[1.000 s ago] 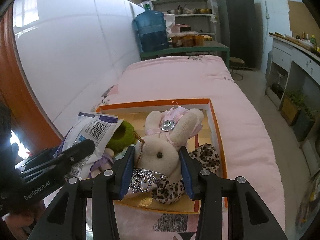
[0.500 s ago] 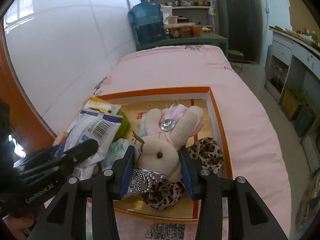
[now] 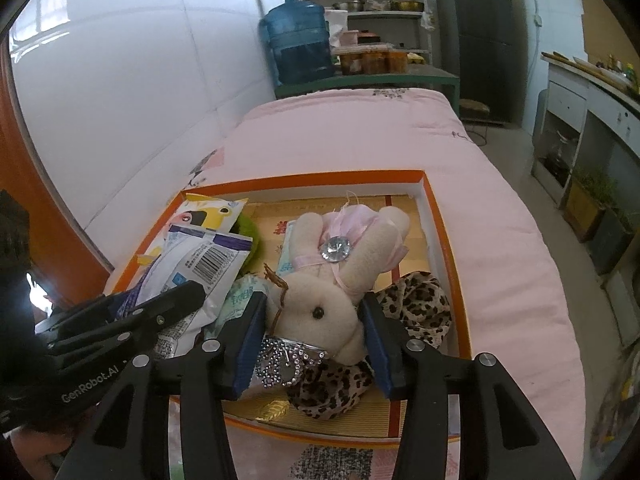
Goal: Organize soft objects
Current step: 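Lower the bag and bunny into the box lid and open both tools, then withdraw both open tools from the box toward the balls on the quilt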
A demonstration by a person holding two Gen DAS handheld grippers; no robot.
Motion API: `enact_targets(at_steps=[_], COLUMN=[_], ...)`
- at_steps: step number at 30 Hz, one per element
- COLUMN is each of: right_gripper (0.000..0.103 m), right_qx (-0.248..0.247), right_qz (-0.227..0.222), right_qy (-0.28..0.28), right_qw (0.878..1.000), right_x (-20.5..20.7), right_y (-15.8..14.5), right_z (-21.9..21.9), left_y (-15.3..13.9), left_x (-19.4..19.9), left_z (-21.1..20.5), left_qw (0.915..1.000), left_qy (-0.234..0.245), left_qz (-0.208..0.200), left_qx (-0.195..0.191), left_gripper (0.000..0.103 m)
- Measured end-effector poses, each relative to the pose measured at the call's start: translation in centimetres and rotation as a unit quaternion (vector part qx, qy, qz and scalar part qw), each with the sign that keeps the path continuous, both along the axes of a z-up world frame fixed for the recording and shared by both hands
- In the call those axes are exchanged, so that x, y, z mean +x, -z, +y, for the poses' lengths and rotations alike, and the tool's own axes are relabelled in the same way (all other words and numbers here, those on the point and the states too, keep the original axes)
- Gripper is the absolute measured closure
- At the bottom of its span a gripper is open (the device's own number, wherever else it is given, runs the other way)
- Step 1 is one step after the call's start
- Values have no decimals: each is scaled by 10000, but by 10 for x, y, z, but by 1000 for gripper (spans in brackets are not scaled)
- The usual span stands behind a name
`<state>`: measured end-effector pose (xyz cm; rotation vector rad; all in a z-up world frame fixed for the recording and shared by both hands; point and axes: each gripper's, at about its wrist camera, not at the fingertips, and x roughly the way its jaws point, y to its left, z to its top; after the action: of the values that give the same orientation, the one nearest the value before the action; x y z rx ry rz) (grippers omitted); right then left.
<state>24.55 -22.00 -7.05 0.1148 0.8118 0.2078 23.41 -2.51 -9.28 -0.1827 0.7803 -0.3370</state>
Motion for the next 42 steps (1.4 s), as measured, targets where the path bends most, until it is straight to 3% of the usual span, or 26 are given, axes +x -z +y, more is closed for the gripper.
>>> enact_targets(at_steps=[10, 16, 42], right_gripper=[50, 50, 50], right_qx=[-68, -81, -27], right_qz=[45, 14, -339], right_qy=[3, 28, 195], right_qw=[10000, 10000, 9992], right_x=[-2, -5, -41], right_y=[0, -3, -39], right_z=[1, -1, -9], left_y=[0, -3, -46], left_x=[-3, -5, -45], left_z=[-2, -1, 15], left_qw=[9999, 9999, 9981], left_qy=[-22, -13, -203], left_qz=[-1, -56, -576], left_qx=[146, 134, 27], left_gripper=[59, 37, 37])
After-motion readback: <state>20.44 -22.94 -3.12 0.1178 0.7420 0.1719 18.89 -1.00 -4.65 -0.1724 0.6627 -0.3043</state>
